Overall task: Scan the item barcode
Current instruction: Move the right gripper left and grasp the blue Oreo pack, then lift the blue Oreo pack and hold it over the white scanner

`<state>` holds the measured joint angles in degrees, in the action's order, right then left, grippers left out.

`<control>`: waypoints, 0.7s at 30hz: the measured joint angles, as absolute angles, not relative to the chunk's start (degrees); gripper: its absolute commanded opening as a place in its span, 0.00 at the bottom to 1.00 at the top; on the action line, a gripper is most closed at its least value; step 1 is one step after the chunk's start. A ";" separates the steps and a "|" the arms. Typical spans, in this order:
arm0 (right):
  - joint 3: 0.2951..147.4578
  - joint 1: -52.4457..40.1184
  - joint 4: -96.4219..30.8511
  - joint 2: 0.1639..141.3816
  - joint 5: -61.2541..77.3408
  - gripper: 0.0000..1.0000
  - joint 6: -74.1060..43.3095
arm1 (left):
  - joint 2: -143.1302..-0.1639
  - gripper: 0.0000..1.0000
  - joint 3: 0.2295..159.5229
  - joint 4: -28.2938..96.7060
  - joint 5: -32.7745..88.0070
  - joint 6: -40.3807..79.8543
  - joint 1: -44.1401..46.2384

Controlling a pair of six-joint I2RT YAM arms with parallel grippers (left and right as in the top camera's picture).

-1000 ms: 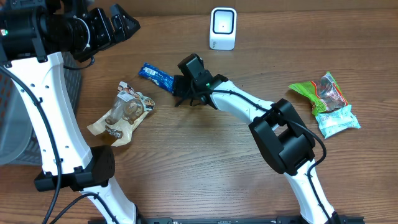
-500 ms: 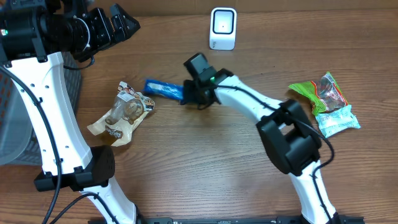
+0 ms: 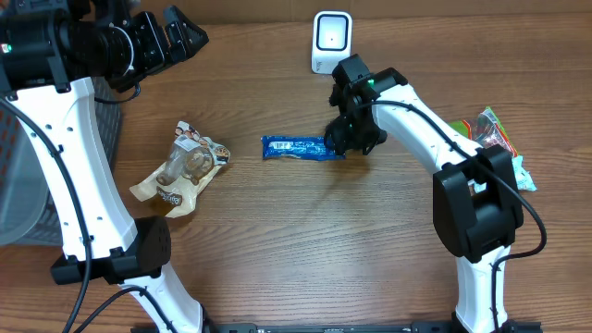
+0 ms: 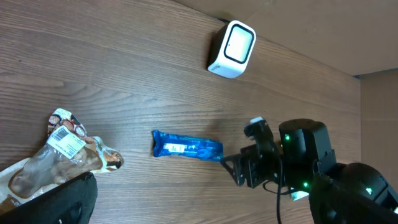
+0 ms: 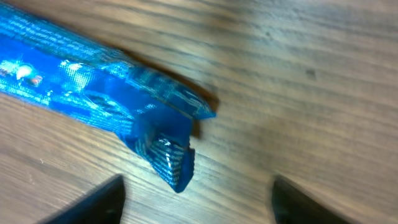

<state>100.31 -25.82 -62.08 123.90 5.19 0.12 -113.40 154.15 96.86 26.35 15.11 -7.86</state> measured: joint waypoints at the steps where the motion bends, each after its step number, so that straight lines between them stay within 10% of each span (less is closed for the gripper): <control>1: 100.42 -25.89 -61.63 123.90 5.13 0.91 1.78 | -113.40 1.00 154.15 96.86 26.33 15.11 -7.86; 12: 104.27 -25.91 -52.99 123.92 16.25 0.99 23.24 | -113.40 1.00 154.15 96.86 26.33 15.11 -7.86; 21: 102.94 -25.93 -51.59 125.47 22.52 0.82 35.83 | -113.40 1.00 154.15 96.88 26.33 15.11 -7.86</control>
<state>102.94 -25.93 -51.59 125.47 22.52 35.83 -113.40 154.15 96.88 26.33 15.11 -7.86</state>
